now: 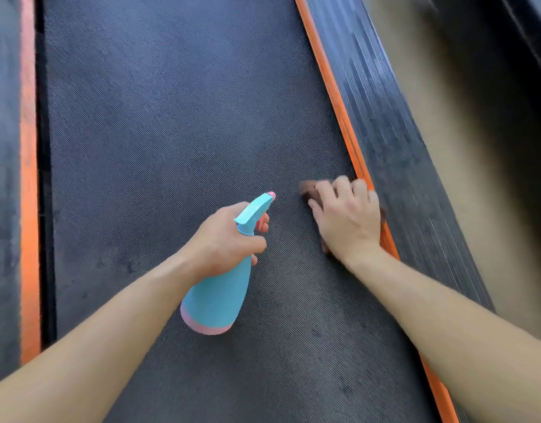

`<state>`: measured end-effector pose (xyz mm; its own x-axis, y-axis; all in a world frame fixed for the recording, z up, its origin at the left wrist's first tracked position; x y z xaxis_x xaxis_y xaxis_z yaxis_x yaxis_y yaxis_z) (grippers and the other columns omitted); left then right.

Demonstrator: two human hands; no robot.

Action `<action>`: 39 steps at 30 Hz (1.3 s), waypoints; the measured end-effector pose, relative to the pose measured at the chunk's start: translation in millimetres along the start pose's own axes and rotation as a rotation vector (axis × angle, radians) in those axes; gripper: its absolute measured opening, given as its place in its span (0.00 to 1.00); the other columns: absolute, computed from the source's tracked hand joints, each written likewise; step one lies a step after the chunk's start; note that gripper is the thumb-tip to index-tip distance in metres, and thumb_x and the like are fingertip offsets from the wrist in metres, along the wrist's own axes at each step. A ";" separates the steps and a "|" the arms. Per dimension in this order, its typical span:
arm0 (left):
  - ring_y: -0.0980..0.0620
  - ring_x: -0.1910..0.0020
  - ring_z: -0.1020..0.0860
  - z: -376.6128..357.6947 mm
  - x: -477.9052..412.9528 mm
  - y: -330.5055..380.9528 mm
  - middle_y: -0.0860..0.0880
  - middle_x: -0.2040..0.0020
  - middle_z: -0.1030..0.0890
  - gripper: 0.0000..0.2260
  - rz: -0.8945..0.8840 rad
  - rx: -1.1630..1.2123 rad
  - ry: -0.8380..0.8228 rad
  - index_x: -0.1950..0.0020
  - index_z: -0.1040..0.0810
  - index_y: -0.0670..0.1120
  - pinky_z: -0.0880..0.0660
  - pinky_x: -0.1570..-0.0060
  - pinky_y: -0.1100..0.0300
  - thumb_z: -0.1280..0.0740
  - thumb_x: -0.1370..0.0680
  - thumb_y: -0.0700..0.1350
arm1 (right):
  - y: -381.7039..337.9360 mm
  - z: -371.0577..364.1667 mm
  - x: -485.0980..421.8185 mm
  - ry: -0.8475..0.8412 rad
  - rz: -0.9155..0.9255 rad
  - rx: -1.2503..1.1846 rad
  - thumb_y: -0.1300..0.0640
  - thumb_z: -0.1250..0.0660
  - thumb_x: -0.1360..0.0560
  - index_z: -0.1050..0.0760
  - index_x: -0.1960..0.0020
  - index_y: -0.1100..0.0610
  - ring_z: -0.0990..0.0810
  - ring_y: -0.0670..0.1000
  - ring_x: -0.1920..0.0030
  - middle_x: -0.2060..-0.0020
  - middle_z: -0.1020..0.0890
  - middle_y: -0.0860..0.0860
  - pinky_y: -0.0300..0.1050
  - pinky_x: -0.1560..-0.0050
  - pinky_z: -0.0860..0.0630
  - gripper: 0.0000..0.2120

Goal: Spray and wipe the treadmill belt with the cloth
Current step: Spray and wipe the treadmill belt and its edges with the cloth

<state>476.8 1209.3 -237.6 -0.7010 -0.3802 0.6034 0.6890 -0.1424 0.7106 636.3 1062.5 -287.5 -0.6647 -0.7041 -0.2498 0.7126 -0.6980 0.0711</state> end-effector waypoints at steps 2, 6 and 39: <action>0.47 0.65 0.13 -2.0 2.4 1.5 0.54 0.50 0.16 0.11 -0.009 -0.012 -0.010 0.46 0.20 0.46 0.21 0.59 0.62 0.30 0.26 0.35 | 0.2 6.9 44.0 -0.040 0.110 -0.055 0.44 0.37 0.21 0.24 0.46 0.53 0.26 0.60 0.55 0.53 0.23 0.55 0.55 0.58 0.31 0.13; 0.47 0.64 0.13 -3.5 9.6 1.6 0.54 0.48 0.16 0.12 -0.006 0.021 -0.004 0.45 0.19 0.46 0.21 0.58 0.63 0.30 0.26 0.35 | 2.1 1.3 30.5 -0.043 0.206 -0.095 0.43 0.36 0.22 0.23 0.45 0.51 0.25 0.60 0.54 0.53 0.23 0.55 0.55 0.59 0.30 0.14; 0.46 0.64 0.13 0.8 83.9 -65.8 0.49 0.46 0.15 0.12 0.130 0.063 0.003 0.47 0.20 0.48 0.19 0.54 0.55 0.29 0.29 0.38 | -84.7 24.4 105.7 -0.070 0.424 -0.304 0.41 0.38 0.20 0.22 0.51 0.52 0.25 0.59 0.58 0.56 0.22 0.54 0.52 0.65 0.27 0.15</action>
<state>372.5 1187.5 -233.5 -0.6062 -0.3943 0.6907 0.7608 -0.0345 0.6481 500.2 1044.0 -296.3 -0.3097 -0.9309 -0.1939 0.9483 -0.2875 -0.1344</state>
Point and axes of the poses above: each hand's wrist, its own x-axis away from the middle knuckle, its own z-axis out of the back of the hand, y = z × x, the point moved 5 cm from there along -x, towards the middle knuckle
